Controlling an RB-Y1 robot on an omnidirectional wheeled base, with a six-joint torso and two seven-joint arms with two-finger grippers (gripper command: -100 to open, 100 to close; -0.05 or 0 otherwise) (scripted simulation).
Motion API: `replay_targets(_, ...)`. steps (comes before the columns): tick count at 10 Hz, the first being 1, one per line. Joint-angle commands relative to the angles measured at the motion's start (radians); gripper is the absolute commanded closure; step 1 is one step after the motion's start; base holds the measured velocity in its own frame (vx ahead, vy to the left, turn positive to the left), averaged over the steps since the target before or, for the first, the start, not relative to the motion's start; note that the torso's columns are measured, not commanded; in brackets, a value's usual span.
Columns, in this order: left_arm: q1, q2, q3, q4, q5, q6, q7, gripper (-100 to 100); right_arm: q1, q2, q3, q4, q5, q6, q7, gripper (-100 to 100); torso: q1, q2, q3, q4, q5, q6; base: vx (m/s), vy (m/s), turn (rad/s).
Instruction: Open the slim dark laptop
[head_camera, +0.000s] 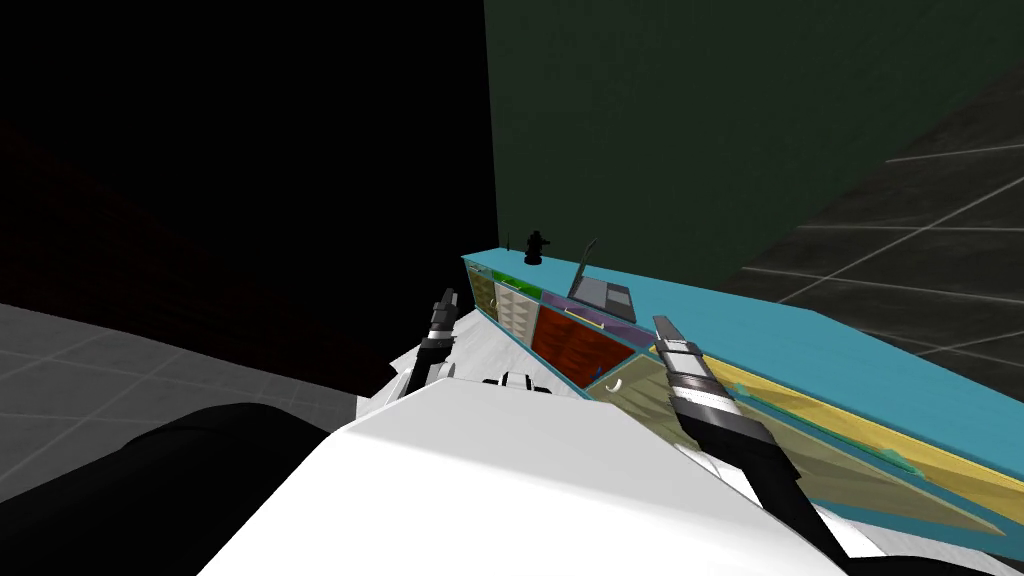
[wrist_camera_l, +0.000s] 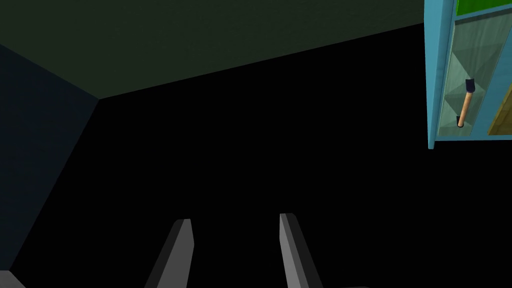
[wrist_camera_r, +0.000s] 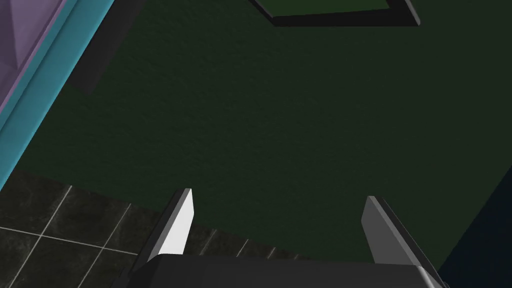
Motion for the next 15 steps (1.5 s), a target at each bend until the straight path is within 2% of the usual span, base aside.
replay_targets(1,0.0,0.0,0.0,0.0,0.0,0.0,0.0,0,0.058,-0.004,-0.038,-0.006,0.008,0.018,0.03,-100,0.0,-0.001,0.0,0.0,0.0,0.0,0.122,0.1,-0.01)
replay_targets(4,0.0,0.0,0.0,0.0,0.0,0.0,0.0,0,0.175,-0.016,-0.132,-0.027,0.024,0.079,0.099,-100,0.0,-0.006,-0.003,-0.001,0.0,0.0,0.187,0.117,-0.003)
replay_targets(5,0.0,0.0,0.0,0.0,0.0,0.0,0.0,0,0.177,-0.016,-0.144,-0.027,0.024,0.079,0.099,-100,0.002,-0.006,-0.004,-0.002,0.0,0.0,0.14,0.121,0.003)
replay_targets(7,0.0,0.0,0.0,0.0,0.0,0.0,0.0,0,0.244,-0.019,-0.212,-0.04,0.035,0.116,0.144,-100,-0.001,0.002,0.002,0.001,0.0,0.0,0.16,0.129,0.018)
replay_targets(8,0.0,0.0,0.0,0.0,0.0,0.0,0.0,0,0.254,-0.019,-0.215,-0.04,0.035,0.116,0.144,-100,0.001,-0.001,0.0,0.0,0.0,0.0,0.133,0.129,0.004)
replay_targets(11,0.0,0.0,0.0,0.0,0.0,0.0,0.0,0,0.353,-0.017,-0.315,-0.055,0.052,0.162,0.211,-100,-0.001,0.0,0.0,0.0,0.0,0.0,0.121,0.121,0.044)
replay_targets(12,0.0,0.0,0.0,0.0,0.0,0.0,0.0,0,0.36,-0.017,-0.322,-0.055,0.052,0.162,0.211,-100,0.0,-0.004,-0.002,-0.001,0.0,0.0,0.148,0.115,0.013)
replay_targets(15,0.0,0.0,0.0,0.0,0.0,0.0,0.0,0,0.455,-0.01,-0.418,-0.067,0.068,0.196,0.273,-100,-0.001,-0.001,0.0,0.0,-0.001,0.0,0.135,0.102,0.075)
